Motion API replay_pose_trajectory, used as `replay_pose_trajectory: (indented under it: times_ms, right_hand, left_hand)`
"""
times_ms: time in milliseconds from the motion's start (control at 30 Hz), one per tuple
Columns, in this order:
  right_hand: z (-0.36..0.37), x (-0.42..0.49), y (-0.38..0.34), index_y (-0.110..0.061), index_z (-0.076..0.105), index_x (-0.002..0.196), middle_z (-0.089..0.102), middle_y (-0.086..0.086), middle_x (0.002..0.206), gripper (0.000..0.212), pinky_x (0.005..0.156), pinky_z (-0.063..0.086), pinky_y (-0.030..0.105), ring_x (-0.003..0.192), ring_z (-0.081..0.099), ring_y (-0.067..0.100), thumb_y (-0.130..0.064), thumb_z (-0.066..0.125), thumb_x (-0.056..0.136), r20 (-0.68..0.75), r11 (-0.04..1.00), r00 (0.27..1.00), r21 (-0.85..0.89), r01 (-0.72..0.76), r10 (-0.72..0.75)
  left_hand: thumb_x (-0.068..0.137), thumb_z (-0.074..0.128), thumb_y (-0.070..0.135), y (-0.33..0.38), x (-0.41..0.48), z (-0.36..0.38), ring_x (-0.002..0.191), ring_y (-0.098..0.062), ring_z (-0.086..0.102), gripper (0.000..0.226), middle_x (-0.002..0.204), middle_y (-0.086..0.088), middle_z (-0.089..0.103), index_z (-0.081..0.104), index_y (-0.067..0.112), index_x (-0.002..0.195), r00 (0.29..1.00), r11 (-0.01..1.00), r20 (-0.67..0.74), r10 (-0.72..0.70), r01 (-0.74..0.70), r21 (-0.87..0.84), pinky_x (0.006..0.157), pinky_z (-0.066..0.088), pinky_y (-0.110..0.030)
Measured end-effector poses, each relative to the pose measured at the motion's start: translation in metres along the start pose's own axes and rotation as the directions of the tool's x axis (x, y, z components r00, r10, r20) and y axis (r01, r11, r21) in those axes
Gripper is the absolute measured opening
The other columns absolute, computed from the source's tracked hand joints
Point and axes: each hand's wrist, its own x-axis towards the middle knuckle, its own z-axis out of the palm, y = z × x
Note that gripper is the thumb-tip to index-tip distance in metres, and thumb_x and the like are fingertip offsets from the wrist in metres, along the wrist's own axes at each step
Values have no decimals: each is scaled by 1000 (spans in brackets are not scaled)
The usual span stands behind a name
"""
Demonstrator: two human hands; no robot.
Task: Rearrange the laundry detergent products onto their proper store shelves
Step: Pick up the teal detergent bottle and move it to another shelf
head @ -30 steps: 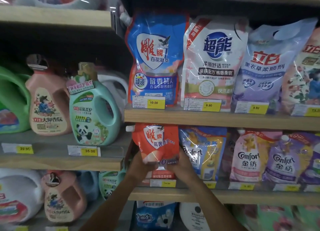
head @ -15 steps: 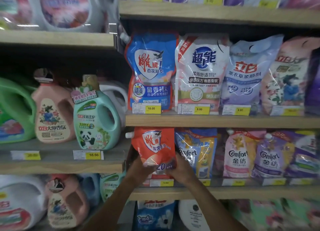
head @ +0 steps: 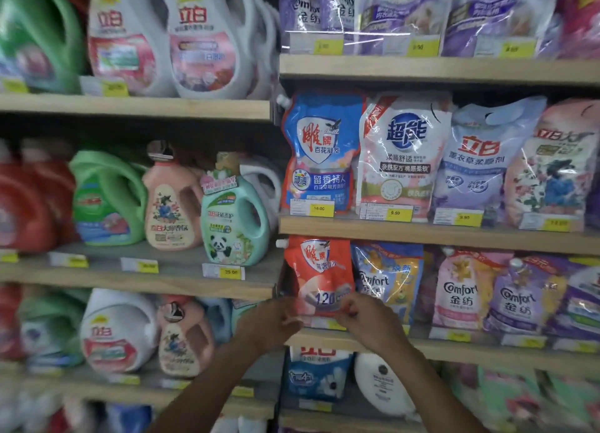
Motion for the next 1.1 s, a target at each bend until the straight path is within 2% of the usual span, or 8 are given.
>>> replay_pose_trajectory:
  times_ms: [133, 233, 367, 467, 733, 867, 967, 1100]
  right_hand:
    - [-3, -15, -43, -31, 64, 97, 73, -10, 101, 19, 78, 53, 31, 101, 70, 19, -49, 65, 93, -16, 995, 997, -67, 69, -71]
    - [1, -30, -79, -31, 66, 104, 74, -8, 109, 20, 84, 55, 34, 105, 70, 20, -47, 63, 94, -3, 982, 991, -131, 134, -136]
    - [19, -54, -122, -31, 61, 101, 71, -8, 113, 14, 77, 45, 32, 110, 66, 21, -43, 61, 94, -4, 948, 969, -209, 239, -246]
    - [37, -68, -159, -30, 63, 113, 71, -8, 118, 22, 86, 49, 33, 115, 64, 20, -43, 63, 96, -21, 941, 958, -194, 277, -286]
    - [97, -87, -278, -32, 60, 114, 66, -8, 118, 24, 78, 43, 34, 114, 62, 22, -50, 56, 98, -29, 905, 915, -161, 393, -402]
    - [131, -93, -331, -33, 62, 121, 60, -10, 127, 27, 87, 51, 39, 122, 56, 24, -46, 60, 97, 29, 888, 899, -146, 436, -437]
    - [155, -94, -366, -33, 60, 117, 59, -8, 129, 26, 90, 47, 38, 127, 53, 25, -48, 59, 96, 77, 870, 886, -168, 463, -457]
    - [176, -87, -403, -35, 59, 114, 61, -9, 126, 24, 93, 46, 38, 126, 54, 22, -47, 61, 94, 104, 874, 885, -144, 464, -453]
  left_hand:
    - [94, 58, 49, -2, -33, -48, 105, -26, 68, 24, 113, -1, 71, 61, 28, 105, 988, 987, -154, -7, 32, 160, 81, 52, -35]
    - [93, 57, 55, -21, -63, -72, 105, -23, 67, 27, 111, 3, 69, 59, 30, 104, 978, 972, -208, -9, 57, 228, 82, 52, -35]
    - [92, 55, 56, -52, -106, -91, 106, -25, 68, 29, 109, 4, 70, 58, 31, 106, 953, 947, -302, 18, 81, 310, 85, 54, -37]
    - [90, 57, 53, -74, -137, -104, 107, -25, 66, 27, 110, 5, 70, 59, 31, 106, 925, 947, -379, 29, 96, 307, 81, 51, -36]
    - [92, 56, 58, -159, -214, -167, 103, -24, 66, 30, 108, 7, 68, 60, 33, 107, 897, 934, -440, -33, 185, 307, 72, 47, -35]
    - [91, 58, 60, -209, -253, -196, 103, -25, 66, 33, 110, 6, 69, 60, 33, 110, 878, 905, -464, -117, 287, 314, 73, 46, -34]
    - [92, 55, 61, -246, -278, -212, 108, -26, 64, 36, 113, 6, 66, 58, 33, 114, 875, 871, -449, -181, 355, 339, 82, 51, -38]
    - [93, 51, 63, -288, -292, -230, 107, -21, 64, 37, 114, 9, 65, 56, 35, 116, 863, 852, -455, -220, 397, 341, 79, 48, -36]
